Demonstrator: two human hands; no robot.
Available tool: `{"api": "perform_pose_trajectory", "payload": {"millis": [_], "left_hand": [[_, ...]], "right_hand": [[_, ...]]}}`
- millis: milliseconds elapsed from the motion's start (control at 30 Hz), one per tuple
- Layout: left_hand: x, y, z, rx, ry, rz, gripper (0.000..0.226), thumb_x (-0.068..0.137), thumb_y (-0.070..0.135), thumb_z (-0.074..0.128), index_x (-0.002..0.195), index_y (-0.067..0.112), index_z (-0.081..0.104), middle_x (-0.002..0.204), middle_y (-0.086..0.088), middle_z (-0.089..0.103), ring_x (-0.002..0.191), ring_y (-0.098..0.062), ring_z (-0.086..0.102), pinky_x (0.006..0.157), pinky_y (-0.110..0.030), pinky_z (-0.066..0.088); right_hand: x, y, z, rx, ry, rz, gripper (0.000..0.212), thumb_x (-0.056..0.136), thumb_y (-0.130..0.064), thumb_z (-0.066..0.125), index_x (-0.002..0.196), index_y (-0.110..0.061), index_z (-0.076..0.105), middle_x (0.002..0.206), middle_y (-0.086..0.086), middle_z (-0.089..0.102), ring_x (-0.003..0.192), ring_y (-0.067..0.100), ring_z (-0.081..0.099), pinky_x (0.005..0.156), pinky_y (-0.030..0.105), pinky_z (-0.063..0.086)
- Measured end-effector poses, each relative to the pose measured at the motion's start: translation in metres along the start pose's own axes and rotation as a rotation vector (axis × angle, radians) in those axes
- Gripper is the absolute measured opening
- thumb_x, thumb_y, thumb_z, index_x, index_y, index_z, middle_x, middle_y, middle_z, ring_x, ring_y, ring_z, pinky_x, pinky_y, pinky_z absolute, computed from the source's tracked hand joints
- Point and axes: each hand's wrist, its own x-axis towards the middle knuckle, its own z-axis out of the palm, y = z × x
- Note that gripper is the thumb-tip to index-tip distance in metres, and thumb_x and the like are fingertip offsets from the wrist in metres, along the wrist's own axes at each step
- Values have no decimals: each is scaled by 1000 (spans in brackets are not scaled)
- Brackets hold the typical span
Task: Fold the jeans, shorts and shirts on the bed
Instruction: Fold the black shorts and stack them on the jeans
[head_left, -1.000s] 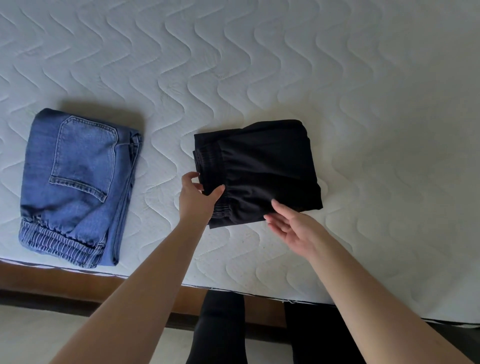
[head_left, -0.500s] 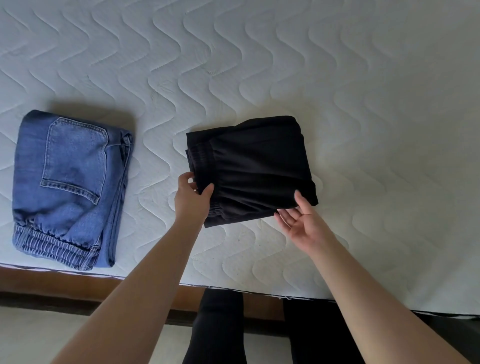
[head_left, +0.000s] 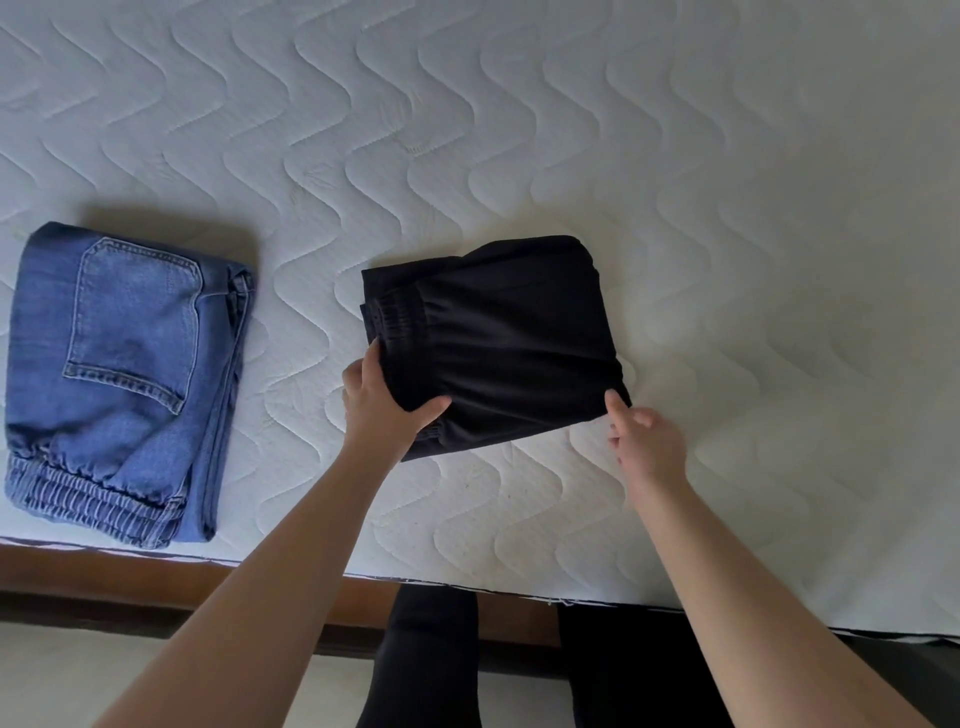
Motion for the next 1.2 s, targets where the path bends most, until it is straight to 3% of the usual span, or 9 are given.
{"api": "perform_pose_trajectory", "payload": {"millis": [100, 200, 267, 400, 500, 700, 867, 1033, 1200], "left_hand": [[6, 3, -7, -216, -11, -82, 111, 61, 74, 71, 150, 35, 17, 147, 1, 28, 132, -23, 39, 105, -52, 44], [19, 13, -11, -418, 33, -190, 116, 55, 83, 64, 150, 34, 19, 142, 2, 37, 125, -20, 47, 102, -50, 47], [29, 19, -14, -455, 22, -232, 117, 51, 82, 68, 148, 32, 24, 138, 1, 44, 120, -21, 52, 100, -48, 49], [45, 26, -17, -542, -4, -313, 99, 54, 64, 84, 133, 19, 45, 119, 3, 62, 106, -20, 63, 94, -46, 54], [51, 28, -19, -570, -51, -298, 79, 56, 55, 86, 121, 20, 59, 110, 5, 69, 100, -20, 66, 91, -44, 55], [52, 23, -20, -609, -58, -161, 46, 64, 43, 85, 101, 45, 58, 101, 19, 69, 99, -11, 67, 83, -35, 57], [61, 28, -20, -708, -143, -198, 55, 68, 28, 88, 112, 37, 56, 109, 11, 69, 99, -13, 68, 72, -29, 56], [69, 25, -32, -685, -257, -140, 62, 60, 38, 91, 114, 28, 64, 107, 9, 73, 96, -11, 71, 77, -27, 57], [72, 27, -22, -660, -143, -144, 35, 73, 37, 83, 104, 36, 66, 101, 15, 73, 90, -6, 71, 78, -28, 58]], "right_hand": [[4, -20, -2, -58, 205, -255, 38, 91, -52, 55, 99, -15, 56, 91, 0, 62, 80, 14, 62, 66, 26, 45], [17, -54, 10, -85, 85, -423, 52, 92, -49, 54, 133, -18, 48, 119, -2, 60, 102, 11, 60, 87, 29, 50], [26, -81, 23, -156, -45, -490, 65, 90, -57, 55, 141, -19, 43, 128, -6, 57, 112, 10, 56, 93, 26, 44], [42, -125, 47, -184, -165, -449, 64, 76, -68, 65, 117, -19, 57, 104, -10, 64, 99, 15, 62, 83, 27, 51], [54, -139, 55, -117, -223, -370, 49, 78, -49, 75, 111, -18, 59, 103, -2, 66, 95, 21, 65, 85, 38, 55], [71, -133, 36, 78, -279, -392, 35, 77, -15, 81, 105, -21, 60, 105, -1, 68, 98, 20, 67, 90, 44, 56], [71, -131, 43, 255, -285, -299, 45, 80, -2, 74, 118, -22, 58, 115, 0, 67, 105, 20, 65, 96, 45, 52], [76, -139, 36, 115, -439, -238, 52, 65, -44, 85, 111, -25, 69, 104, -3, 74, 96, 20, 71, 88, 45, 57], [88, -128, 37, 0, -145, -460, 18, 84, -34, 74, 98, -23, 72, 95, -2, 73, 92, 20, 69, 87, 42, 56]]}}
